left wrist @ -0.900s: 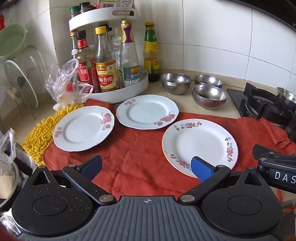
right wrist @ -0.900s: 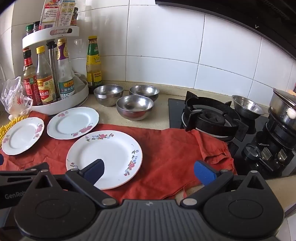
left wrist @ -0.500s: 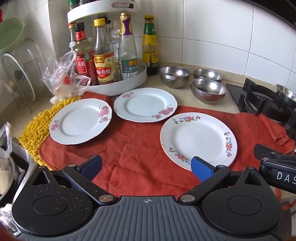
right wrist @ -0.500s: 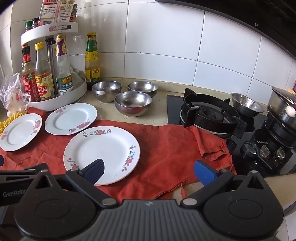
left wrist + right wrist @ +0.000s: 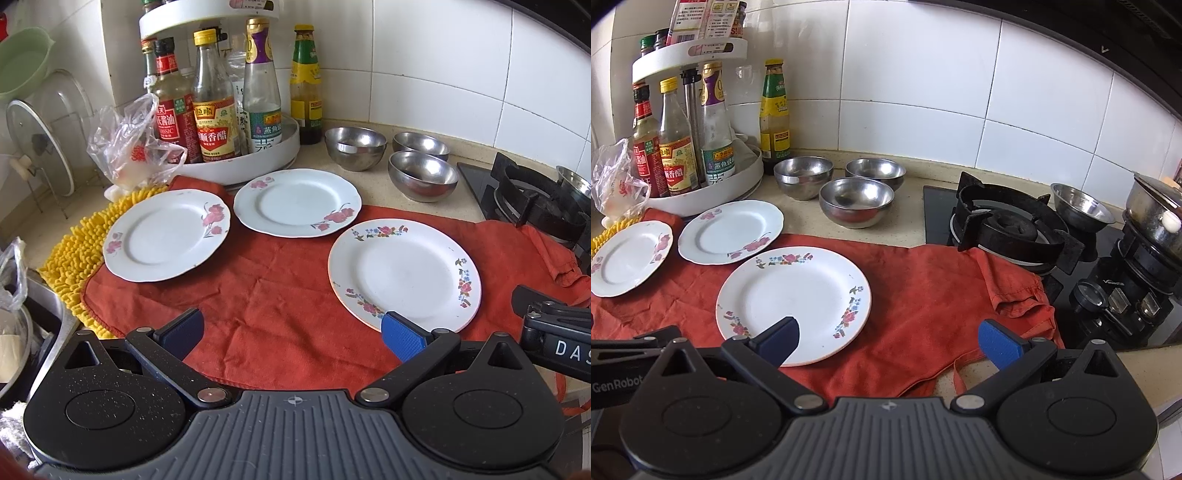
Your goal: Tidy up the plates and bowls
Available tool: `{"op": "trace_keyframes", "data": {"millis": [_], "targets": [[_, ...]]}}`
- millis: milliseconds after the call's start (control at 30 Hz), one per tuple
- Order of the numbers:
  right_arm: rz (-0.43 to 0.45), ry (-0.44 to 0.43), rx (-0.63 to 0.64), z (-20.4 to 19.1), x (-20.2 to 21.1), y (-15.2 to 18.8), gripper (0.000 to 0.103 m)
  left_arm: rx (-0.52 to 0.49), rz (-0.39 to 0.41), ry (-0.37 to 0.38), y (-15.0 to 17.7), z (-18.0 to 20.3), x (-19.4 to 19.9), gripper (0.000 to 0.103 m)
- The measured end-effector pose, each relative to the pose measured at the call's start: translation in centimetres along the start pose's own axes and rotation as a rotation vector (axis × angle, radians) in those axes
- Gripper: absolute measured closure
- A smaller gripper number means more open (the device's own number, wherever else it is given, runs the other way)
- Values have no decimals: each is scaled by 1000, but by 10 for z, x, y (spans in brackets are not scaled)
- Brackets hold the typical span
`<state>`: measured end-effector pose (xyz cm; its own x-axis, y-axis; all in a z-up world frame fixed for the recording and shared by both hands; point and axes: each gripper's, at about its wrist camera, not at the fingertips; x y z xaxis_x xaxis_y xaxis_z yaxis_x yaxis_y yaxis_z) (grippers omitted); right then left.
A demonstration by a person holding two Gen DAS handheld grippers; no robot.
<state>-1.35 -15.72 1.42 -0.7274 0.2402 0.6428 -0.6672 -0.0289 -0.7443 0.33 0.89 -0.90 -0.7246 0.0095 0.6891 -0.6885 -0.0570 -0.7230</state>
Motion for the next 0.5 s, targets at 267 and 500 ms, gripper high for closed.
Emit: {"op": "trace_keyframes", "data": {"millis": [267,500], "targets": [[-11,-2,3,0,-2,-1,0,-1,-13,-5,1,-2,-2,0],[-15,0,5,-1,-2,0,0,-1,-16,-7,1,-3,-2,0]]}}
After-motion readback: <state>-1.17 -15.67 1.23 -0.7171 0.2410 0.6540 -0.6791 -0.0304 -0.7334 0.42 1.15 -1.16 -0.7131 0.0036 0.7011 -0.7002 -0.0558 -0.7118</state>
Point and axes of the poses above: each gripper's, at about its wrist camera, not at the fingertips, and x roughly against the way its jaws point, z to its right, y to its underside, and after that the axes turned 8 degrees about x, right-handed
